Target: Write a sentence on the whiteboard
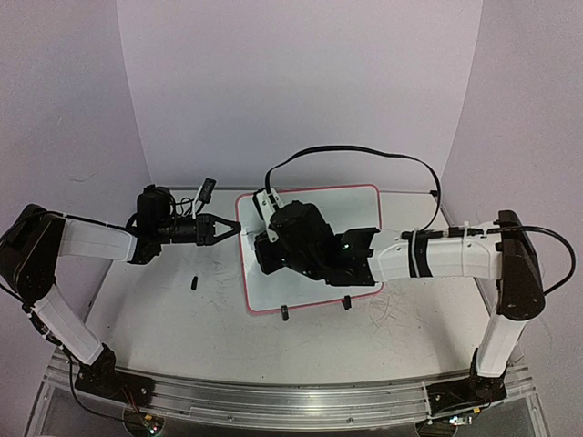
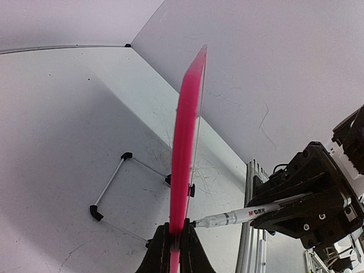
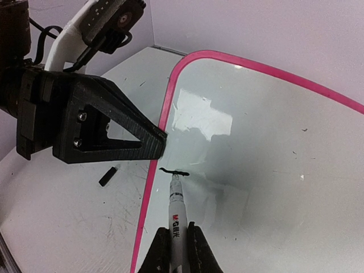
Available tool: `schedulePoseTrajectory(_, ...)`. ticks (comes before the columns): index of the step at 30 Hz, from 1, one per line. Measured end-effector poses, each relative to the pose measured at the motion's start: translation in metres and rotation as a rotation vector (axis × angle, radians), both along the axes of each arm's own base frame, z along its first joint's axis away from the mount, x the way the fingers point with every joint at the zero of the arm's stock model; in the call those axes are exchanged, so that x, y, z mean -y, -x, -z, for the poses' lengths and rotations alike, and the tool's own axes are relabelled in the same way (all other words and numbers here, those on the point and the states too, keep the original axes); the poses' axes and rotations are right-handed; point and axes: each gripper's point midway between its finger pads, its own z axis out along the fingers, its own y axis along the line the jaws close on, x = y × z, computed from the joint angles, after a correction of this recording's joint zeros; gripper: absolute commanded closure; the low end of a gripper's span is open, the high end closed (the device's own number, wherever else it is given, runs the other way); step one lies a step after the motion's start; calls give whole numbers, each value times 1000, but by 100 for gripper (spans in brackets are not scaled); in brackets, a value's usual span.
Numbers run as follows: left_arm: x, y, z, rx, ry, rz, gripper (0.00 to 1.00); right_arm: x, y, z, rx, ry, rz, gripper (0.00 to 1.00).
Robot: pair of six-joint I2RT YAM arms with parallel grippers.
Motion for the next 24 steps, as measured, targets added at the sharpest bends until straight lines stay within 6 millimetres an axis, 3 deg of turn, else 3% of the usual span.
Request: schedulePoseTrajectory(24, 0, 0, 0, 0, 0, 0, 100, 0, -1, 2, -17, -2, 13, 100)
